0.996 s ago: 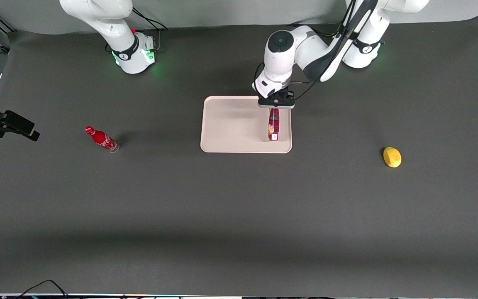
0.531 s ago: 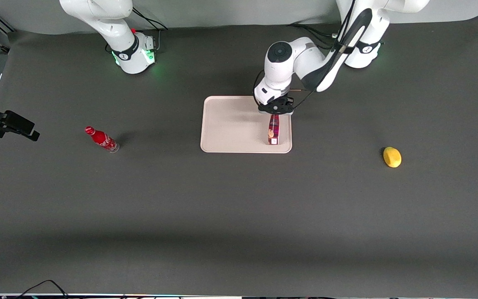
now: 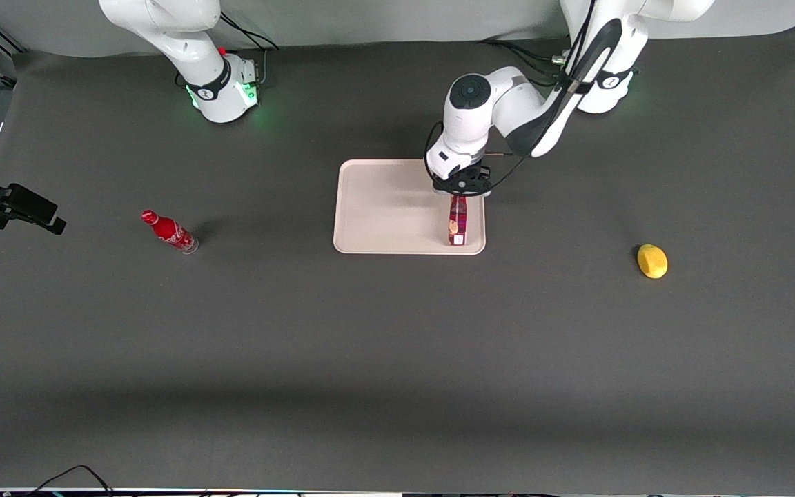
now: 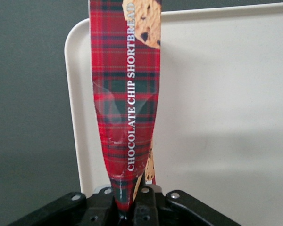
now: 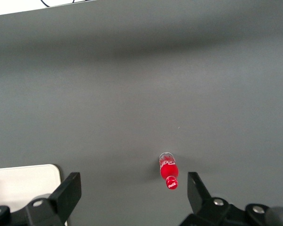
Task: Place red cookie box on tray
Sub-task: 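Lower the cookie box onto the tray and open the left gripper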
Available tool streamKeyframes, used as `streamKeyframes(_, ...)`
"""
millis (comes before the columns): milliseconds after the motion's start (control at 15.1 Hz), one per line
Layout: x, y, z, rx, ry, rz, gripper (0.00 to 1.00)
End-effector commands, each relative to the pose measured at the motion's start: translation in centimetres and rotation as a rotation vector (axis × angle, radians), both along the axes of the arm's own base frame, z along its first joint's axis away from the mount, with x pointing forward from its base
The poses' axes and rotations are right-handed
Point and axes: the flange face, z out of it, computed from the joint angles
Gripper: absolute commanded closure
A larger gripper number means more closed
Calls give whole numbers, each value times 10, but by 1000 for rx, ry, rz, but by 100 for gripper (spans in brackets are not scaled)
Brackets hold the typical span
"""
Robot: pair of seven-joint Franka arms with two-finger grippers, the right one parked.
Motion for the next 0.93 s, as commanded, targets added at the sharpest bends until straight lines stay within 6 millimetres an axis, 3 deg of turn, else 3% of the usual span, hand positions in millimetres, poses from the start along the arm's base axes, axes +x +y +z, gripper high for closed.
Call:
streamKeyframes(0, 3, -4, 1, -11, -20, 24, 100)
streamKeyframes(598, 12, -5, -7, -14, -9, 35, 100)
streamKeyframes(664, 13, -6, -6, -16, -9, 35, 87)
streamKeyframes(730, 15, -7, -6, -19, -9, 38, 80)
streamKeyframes(797, 20, -6, -6, -19, -12, 46, 58)
streamKeyframes(863, 23, -6, -6, -20, -13, 48, 45)
